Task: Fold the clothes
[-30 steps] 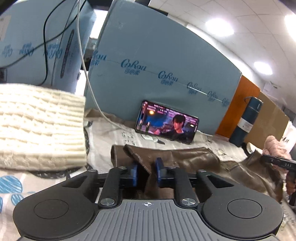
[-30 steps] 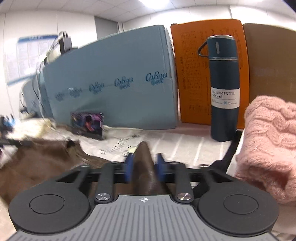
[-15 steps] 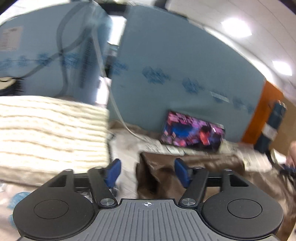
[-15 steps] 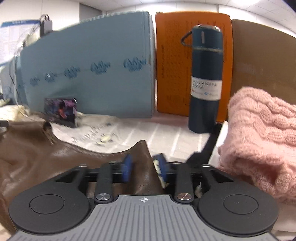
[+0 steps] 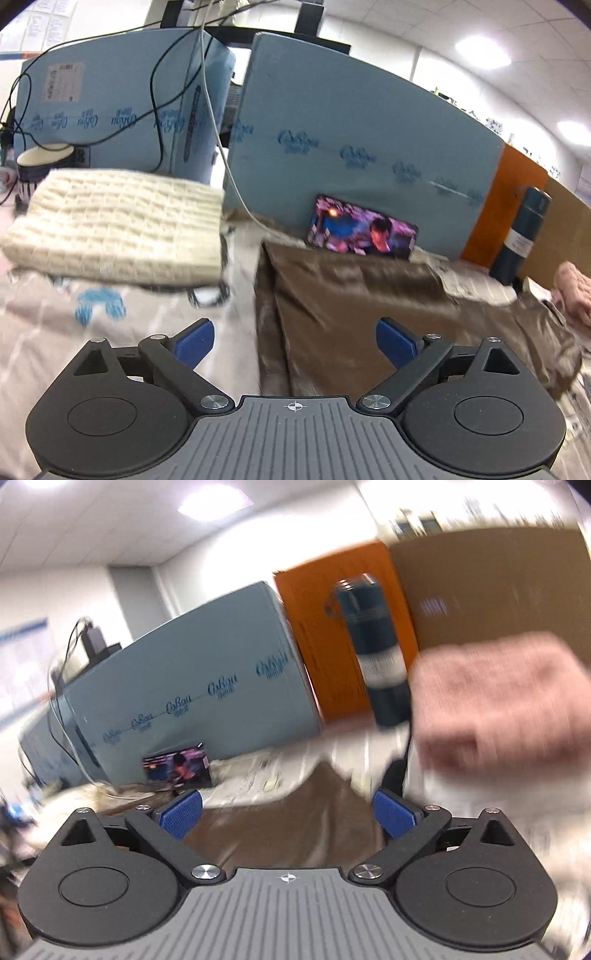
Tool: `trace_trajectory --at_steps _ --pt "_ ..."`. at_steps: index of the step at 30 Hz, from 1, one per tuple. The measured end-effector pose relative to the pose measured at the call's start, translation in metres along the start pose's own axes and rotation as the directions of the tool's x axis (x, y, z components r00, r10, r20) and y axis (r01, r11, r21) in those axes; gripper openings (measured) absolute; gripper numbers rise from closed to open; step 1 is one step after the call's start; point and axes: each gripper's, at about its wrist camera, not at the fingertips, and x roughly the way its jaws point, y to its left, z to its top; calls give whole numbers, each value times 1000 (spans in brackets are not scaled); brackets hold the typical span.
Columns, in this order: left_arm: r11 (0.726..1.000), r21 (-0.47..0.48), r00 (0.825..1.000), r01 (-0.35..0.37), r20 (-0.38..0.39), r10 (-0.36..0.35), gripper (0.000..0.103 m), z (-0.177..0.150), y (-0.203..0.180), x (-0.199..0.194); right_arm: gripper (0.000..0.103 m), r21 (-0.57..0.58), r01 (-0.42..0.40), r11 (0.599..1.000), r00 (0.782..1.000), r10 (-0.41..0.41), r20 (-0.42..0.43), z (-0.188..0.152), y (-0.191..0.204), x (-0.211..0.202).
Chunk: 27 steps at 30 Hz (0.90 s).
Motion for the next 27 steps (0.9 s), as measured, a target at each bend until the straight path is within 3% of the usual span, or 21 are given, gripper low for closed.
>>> trace_trajectory --at_steps 5,11,14,19,20,22,23,27 --pt "1000 0 999 -1 -41 1 98 -13 -5 4 100 261 32 965 994 -2 -113 -26 -28 -19" --pt "1000 13 998 3 -67 -3 98 -18 -9 8 100 435 15 900 977 80 -200 -49 -46 -5" --pt "1000 19 997 3 -81 -2 98 -20 -11 11 100 477 -7 879 976 109 -187 -54 -51 13" --pt "999 28 995 15 -97 -13 98 -20 -12 16 100 475 12 880 995 36 -92 -49 -48 36" --pt "999 30 995 20 -99 -17 98 -20 -13 16 96 463 18 886 998 15 -67 -48 -45 39" --pt "999 29 995 29 -101 -26 98 -20 -13 17 80 425 26 905 999 -14 -32 -48 -41 46" --pt "999 25 995 33 -100 -30 98 -21 -12 17 58 423 18 906 1000 -7 -28 -50 -41 49" --pt "999 14 994 46 -98 -44 99 -21 -10 18 25 434 -30 900 999 37 -8 -55 -44 58"
